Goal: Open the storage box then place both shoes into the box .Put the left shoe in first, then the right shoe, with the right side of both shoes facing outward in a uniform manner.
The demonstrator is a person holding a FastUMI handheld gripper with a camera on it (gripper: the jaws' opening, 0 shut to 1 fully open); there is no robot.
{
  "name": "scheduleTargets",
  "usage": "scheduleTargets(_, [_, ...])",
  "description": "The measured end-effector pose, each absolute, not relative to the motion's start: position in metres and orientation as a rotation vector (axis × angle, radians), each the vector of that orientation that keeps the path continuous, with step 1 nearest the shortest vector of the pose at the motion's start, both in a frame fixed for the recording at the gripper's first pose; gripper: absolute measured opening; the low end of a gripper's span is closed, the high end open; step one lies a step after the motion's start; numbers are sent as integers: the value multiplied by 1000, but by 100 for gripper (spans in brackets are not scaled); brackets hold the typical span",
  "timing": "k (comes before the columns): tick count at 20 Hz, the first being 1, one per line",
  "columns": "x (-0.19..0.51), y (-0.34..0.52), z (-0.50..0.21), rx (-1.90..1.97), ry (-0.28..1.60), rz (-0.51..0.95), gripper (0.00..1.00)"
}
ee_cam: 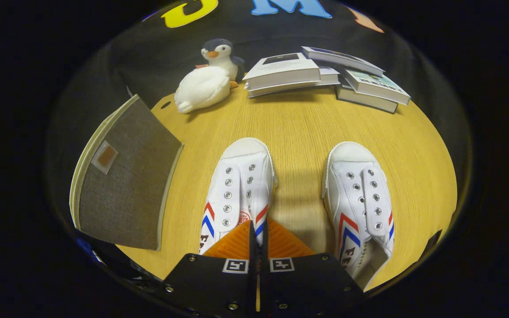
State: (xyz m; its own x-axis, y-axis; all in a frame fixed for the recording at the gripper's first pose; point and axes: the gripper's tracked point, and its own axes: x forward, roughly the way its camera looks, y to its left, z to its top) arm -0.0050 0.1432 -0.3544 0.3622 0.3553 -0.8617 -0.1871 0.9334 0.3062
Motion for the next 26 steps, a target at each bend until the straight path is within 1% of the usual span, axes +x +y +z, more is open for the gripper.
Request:
scheduleTargets(3, [-4,150,-338,212,1156,338,3])
scheduleTargets(9, [4,171,-286,297,1094,346,3])
scheduleTargets(21, [30,257,-144,415,888,466,3])
scheduleTargets(26, [22,306,-128,426,887,521,3])
